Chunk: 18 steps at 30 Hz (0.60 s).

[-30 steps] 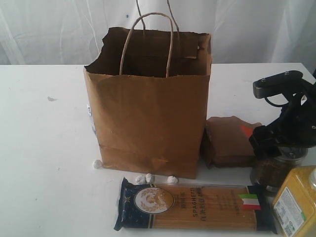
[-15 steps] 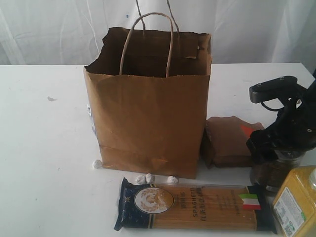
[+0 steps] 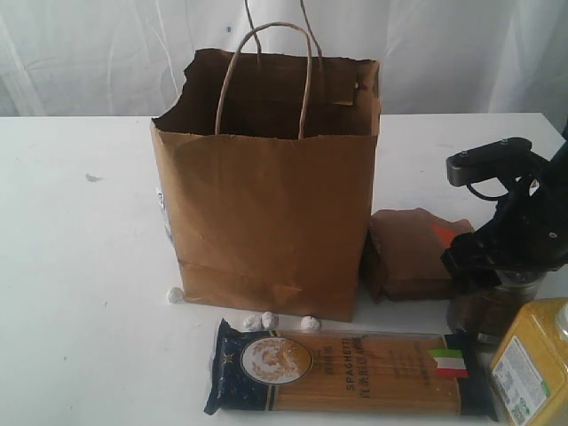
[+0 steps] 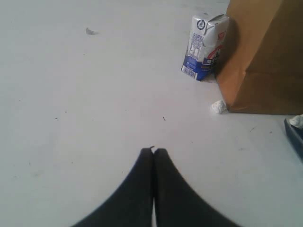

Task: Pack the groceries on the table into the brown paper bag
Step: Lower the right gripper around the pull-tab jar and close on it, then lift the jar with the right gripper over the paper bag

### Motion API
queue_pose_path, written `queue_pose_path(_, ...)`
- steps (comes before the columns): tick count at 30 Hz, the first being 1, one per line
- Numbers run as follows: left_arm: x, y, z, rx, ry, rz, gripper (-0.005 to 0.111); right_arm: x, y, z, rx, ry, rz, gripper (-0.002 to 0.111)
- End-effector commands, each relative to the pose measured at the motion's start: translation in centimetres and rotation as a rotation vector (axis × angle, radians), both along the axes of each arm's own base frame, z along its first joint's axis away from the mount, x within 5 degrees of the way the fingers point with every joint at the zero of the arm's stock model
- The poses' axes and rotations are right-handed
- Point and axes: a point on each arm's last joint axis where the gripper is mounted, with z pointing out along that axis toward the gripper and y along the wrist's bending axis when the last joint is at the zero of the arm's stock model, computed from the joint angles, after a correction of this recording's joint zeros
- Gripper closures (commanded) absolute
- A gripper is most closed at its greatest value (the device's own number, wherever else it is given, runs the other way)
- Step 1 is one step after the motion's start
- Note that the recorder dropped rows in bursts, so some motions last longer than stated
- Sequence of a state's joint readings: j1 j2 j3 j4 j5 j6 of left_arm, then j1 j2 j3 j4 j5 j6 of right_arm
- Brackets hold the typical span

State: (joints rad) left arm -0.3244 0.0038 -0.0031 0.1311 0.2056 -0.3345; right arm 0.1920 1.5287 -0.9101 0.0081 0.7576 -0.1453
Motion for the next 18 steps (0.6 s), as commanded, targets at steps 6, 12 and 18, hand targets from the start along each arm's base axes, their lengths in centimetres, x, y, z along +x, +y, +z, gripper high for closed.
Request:
queue_pose_path(6,0.0,0.0,-0.1,-0.006,-0.001,0.005,0.107,-0.7,0.0,4.1,0.034,-0.103,0.001,0.100)
queue_pose_path(12,0.0,0.0,-0.1,-0.006,-0.001,0.005,0.107,-1.7,-0.2,9.8,0.054,-0.249,0.024,0.107)
queue_pose_path(18,0.0,0.0,-0.1,-0.006,-0.001,0.005,0.107,-2.4,-0.3,17.0,0.093,-0.466,0.025,0.107)
